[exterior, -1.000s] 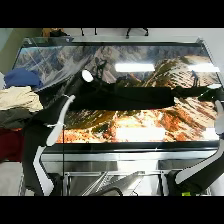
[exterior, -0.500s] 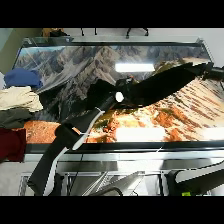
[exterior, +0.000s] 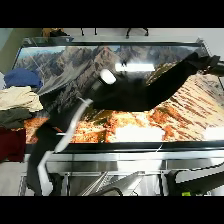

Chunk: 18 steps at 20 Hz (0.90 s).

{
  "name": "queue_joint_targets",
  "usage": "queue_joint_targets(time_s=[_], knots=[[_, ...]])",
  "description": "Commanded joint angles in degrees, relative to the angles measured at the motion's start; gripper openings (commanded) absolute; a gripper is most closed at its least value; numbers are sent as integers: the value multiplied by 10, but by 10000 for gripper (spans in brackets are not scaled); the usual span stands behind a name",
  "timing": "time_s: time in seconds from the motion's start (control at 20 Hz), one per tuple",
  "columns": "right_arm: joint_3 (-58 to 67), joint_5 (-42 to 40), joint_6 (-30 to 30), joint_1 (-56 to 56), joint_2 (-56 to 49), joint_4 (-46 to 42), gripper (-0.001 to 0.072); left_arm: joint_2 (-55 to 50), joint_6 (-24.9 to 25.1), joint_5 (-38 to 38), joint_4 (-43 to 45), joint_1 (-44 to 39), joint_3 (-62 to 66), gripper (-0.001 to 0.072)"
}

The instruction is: Fold the shirts.

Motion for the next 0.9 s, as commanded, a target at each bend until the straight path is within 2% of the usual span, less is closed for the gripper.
queue_joint_targets(time_s=[0.0,0.2,0.4,0.45,0.55,0.7,0.85], knots=[[-1,-35,1,81,-1,19,26,159,49,-110,-71,110,-15,13],[-2,-167,-10,247,-24,-13,27,336,68,-150,-64,238,-82,12],[-2,-313,-10,430,-94,-92,28,439,95,-215,-64,330,-134,12],[-2,-352,-23,472,-119,-108,57,459,105,-215,-64,343,-157,12],[-2,-416,-27,531,-167,-122,453,496,120,-208,-64,362,-211,13],[-1,-441,-28,539,-168,-115,459,529,135,-195,-65,376,-281,13],[-1,-407,-19,464,-108,-136,460,540,150,-183,-65,378,-324,13]])
